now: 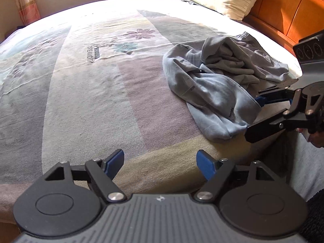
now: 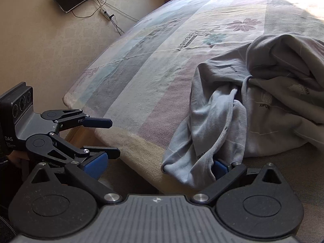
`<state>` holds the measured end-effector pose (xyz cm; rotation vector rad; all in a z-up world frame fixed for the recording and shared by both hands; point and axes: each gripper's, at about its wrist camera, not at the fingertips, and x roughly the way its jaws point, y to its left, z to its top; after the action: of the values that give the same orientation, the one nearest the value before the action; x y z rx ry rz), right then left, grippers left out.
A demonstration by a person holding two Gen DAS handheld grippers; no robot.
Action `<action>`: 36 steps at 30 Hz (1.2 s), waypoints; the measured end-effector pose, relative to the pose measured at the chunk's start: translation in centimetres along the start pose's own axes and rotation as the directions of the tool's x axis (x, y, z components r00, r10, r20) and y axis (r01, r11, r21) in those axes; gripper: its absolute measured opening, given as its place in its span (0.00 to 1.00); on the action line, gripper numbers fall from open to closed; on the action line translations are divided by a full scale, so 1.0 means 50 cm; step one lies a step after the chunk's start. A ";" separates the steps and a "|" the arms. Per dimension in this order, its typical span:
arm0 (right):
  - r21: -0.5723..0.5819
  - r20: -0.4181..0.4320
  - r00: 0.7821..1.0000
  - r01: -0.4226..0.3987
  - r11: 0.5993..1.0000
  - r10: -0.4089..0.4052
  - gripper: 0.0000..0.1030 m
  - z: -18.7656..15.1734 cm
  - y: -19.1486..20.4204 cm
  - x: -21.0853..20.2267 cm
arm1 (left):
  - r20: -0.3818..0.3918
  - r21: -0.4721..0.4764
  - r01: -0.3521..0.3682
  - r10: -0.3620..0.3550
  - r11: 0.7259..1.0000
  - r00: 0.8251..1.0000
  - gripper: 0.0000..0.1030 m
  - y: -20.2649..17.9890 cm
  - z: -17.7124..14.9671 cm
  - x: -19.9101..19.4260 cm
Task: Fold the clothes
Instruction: 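Grasp the other pant leg cuff with the right gripper and lift it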
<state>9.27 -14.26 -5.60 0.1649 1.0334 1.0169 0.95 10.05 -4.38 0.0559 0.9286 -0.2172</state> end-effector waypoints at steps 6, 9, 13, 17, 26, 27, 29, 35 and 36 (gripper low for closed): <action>0.063 -0.056 0.996 -0.067 0.996 0.071 1.00 0.037 0.013 0.061 | 0.032 -0.058 -0.040 0.042 0.998 0.999 0.77 0.063 -0.031 -0.028; 0.085 -0.048 0.988 -0.140 0.986 0.144 1.00 0.068 0.034 0.083 | 0.041 -0.099 -0.068 0.072 0.993 0.997 0.78 0.099 -0.050 -0.042; 0.136 -0.013 0.972 -0.231 0.963 0.235 1.00 0.122 0.056 0.114 | 0.052 -0.155 -0.100 0.109 0.983 0.993 0.79 0.145 -0.080 -0.062; 0.164 0.029 0.953 -0.303 0.939 0.303 1.00 0.195 0.081 0.155 | 0.056 -0.206 -0.115 0.130 0.972 0.990 0.79 0.185 -0.111 -0.081; 0.064 0.034 0.950 -0.313 0.947 0.312 1.00 0.338 0.178 0.240 | 0.058 -0.295 -0.135 0.158 0.946 0.986 0.79 0.250 -0.161 -0.103; 0.049 0.041 0.952 -0.306 0.951 0.305 1.00 0.356 0.189 0.246 | 0.058 -0.302 -0.137 0.162 0.943 0.985 0.79 0.255 -0.164 -0.104; 0.023 0.070 0.957 -0.284 0.959 0.282 1.00 0.394 0.208 0.257 | 0.060 -0.313 -0.138 0.165 0.940 0.984 0.79 0.263 -0.170 -0.107; 0.021 0.246 0.944 -0.231 0.973 0.219 1.00 0.481 0.220 0.254 | 0.068 -0.333 -0.135 0.167 0.933 0.984 0.79 0.281 -0.183 -0.111; 0.029 0.284 0.934 -0.236 0.971 0.219 1.00 0.485 0.215 0.249 | 0.068 -0.336 -0.134 0.166 0.932 0.984 0.79 0.284 -0.186 -0.111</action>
<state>22.88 9.14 5.61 0.4761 0.7990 1.1337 -6.60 26.11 -6.15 -0.1920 0.8507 0.0799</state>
